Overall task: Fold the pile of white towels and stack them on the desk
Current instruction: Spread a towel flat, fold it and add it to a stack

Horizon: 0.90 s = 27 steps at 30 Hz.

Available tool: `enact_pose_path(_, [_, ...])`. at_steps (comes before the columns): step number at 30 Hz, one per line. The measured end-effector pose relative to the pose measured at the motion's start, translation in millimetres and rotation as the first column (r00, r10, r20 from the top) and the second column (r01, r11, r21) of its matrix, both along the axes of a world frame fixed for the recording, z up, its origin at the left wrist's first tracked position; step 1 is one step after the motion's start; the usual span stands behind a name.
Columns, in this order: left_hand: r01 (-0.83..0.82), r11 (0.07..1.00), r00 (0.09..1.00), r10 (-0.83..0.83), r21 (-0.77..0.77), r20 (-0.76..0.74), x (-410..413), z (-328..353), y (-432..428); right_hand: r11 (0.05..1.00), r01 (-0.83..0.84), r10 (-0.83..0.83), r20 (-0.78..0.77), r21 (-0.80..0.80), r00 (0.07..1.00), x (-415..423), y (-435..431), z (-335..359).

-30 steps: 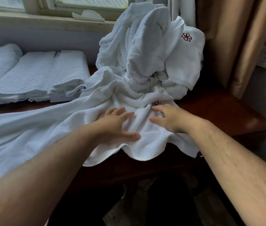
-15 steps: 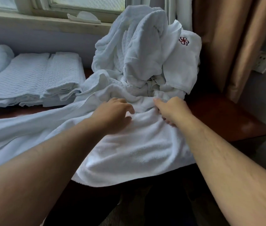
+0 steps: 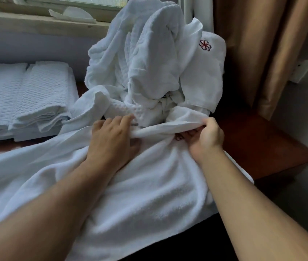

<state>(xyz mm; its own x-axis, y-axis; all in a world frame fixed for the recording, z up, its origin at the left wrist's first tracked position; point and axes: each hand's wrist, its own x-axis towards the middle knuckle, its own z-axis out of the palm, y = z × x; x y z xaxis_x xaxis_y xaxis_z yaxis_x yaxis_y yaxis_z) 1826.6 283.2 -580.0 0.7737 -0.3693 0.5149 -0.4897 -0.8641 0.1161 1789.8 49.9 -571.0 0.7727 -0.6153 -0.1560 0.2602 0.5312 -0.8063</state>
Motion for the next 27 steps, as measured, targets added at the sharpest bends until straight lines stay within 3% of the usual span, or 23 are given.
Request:
enact_pose_path(3, [0.201, 0.979, 0.979, -0.199, -0.045, 0.043, -8.6, 5.3, 0.5, 0.911, -0.145, 0.061, -0.224, -0.385, 0.973, 7.2, 8.0, 1.4])
enact_pose_path(5, [0.299, 0.949, 0.954, -0.294, -0.102, 0.066, -16.8, 8.3, 0.4, 0.878, -0.156, 0.060, -0.218, -0.452, 0.974, 7.4, 11.5, 0.0])
enact_pose_path(9, [0.327, 0.938, 0.943, -0.315, -0.115, 0.112, -24.0, 10.2, 1.6, 0.946, 0.088, -0.065, 0.083, -0.313, 0.994, -2.7, 5.2, 0.8])
enact_pose_path(12, [0.299, 0.952, 0.953, -0.293, -0.071, 0.079, -28.4, 10.6, -0.9, 0.895, 0.187, -0.145, 0.131, -0.404, 0.981, -11.4, 3.9, 4.2])
enact_pose_path(14, [0.238, 0.969, 0.971, -0.235, -0.073, 0.046, -29.3, 10.2, -1.8, 0.869, 0.179, -0.132, 0.131, -0.461, 0.983, -15.3, 6.5, 7.7])
enact_pose_path(15, [0.202, 0.976, 0.979, -0.201, -0.082, 0.031, -29.0, 9.6, -1.0, 0.895, 0.158, -0.115, 0.127, -0.417, 0.985, -16.9, 7.5, 9.8])
enact_pose_path(17, [0.164, 0.984, 0.987, -0.163, -0.066, 0.013, -27.5, 8.9, 1.8, 0.978, 0.092, -0.086, 0.037, -0.186, 0.996, -18.8, 8.9, 15.3])
enact_pose_path(19, [0.171, 0.983, 0.985, -0.171, -0.060, 0.014, -27.0, 11.8, 1.5, 0.998, -0.023, 0.012, -0.173, -0.060, 0.985, -20.3, 7.2, 19.9])
enact_pose_path(21, [0.201, 0.973, 0.979, -0.202, -0.116, 0.002, -28.6, 13.2, -0.5, 0.988, -0.128, 0.102, -0.262, -0.086, 0.960, -23.5, 5.4, 21.8])
enact_pose_path(23, [0.213, 0.961, 0.975, -0.222, -0.178, -0.026, -26.6, 13.6, 0.4, 0.981, -0.127, 0.084, -0.274, -0.145, 0.958, -26.3, 5.4, 23.6])
enact_pose_path(27, [0.213, 0.976, 0.976, -0.214, -0.038, -0.031, -17.9, 23.1, 11.0, 0.969, 0.095, -0.129, -0.142, -0.226, 0.981, -33.4, 0.8, 18.7])
